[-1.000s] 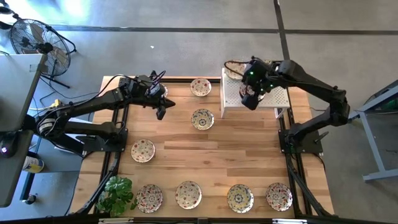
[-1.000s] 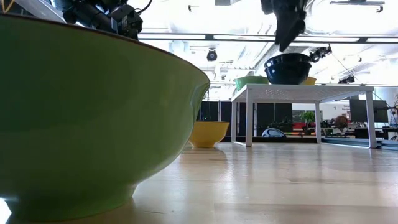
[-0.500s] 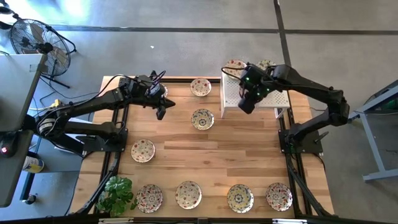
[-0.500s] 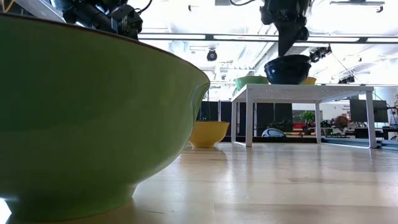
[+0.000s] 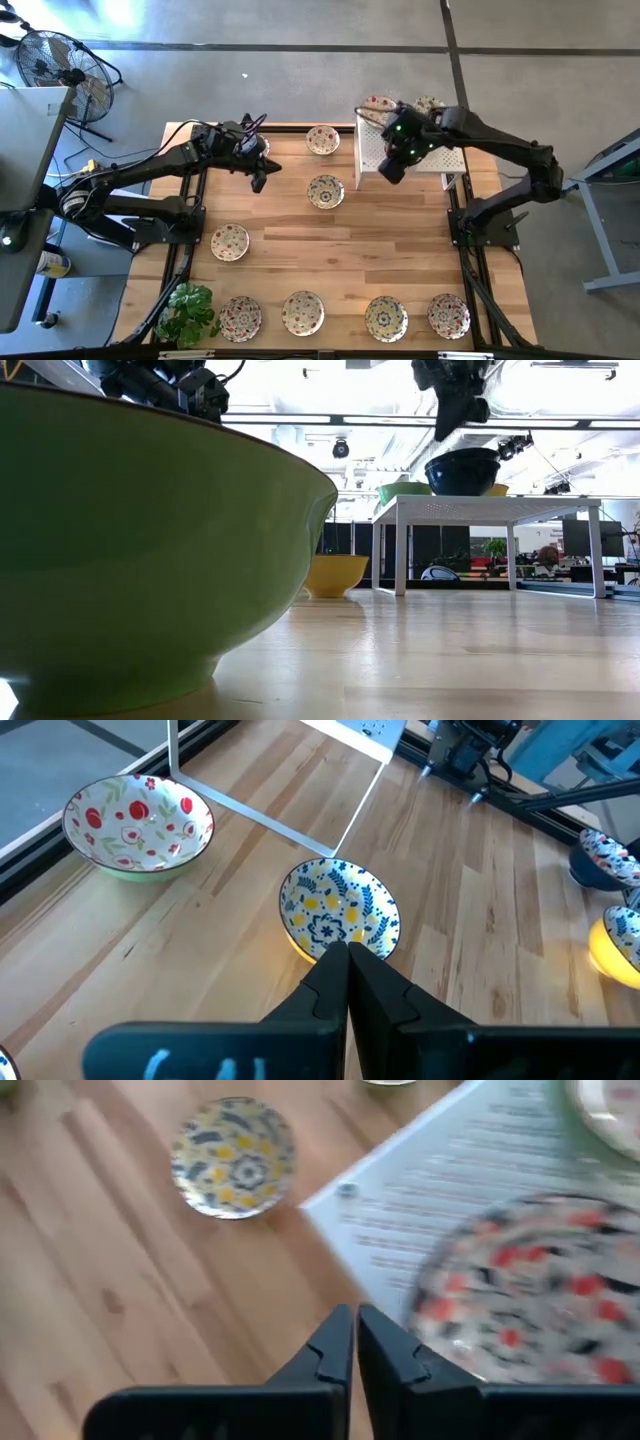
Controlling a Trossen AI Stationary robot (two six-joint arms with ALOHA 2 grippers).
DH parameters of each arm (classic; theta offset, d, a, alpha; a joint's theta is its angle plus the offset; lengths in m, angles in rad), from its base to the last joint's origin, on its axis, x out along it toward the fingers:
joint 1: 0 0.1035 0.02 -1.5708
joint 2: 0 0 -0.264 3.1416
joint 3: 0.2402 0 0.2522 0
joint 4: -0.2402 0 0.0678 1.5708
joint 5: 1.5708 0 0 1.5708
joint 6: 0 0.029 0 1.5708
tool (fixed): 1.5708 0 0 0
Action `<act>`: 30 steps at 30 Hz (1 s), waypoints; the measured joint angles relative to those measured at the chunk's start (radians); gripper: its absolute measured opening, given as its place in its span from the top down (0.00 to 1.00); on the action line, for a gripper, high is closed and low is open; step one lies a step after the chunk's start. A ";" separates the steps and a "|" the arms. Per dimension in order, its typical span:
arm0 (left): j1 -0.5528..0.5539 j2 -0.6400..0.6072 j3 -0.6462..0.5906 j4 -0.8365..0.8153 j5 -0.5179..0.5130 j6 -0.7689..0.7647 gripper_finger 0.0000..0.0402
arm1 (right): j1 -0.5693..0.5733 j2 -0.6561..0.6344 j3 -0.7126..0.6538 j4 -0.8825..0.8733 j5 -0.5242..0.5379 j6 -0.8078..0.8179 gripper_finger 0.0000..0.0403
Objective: Pick & Place Mini bowls
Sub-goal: Stack the black patterned bowl on top of the black patterned bowl on the shelf, then stack the yellow patterned bowl on top of the yellow patterned bowl on the shelf
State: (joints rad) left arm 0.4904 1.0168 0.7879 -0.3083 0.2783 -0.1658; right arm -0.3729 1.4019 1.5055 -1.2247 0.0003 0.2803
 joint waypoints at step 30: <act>0.000 0.000 0.000 -0.009 0.001 0.000 1.00 | -0.049 0.098 -0.018 -0.037 0.129 0.113 1.00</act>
State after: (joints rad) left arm 0.4904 1.0168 0.7879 -0.3172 0.2796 -0.1658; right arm -0.4223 1.4995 1.4872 -1.2622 0.1294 0.3934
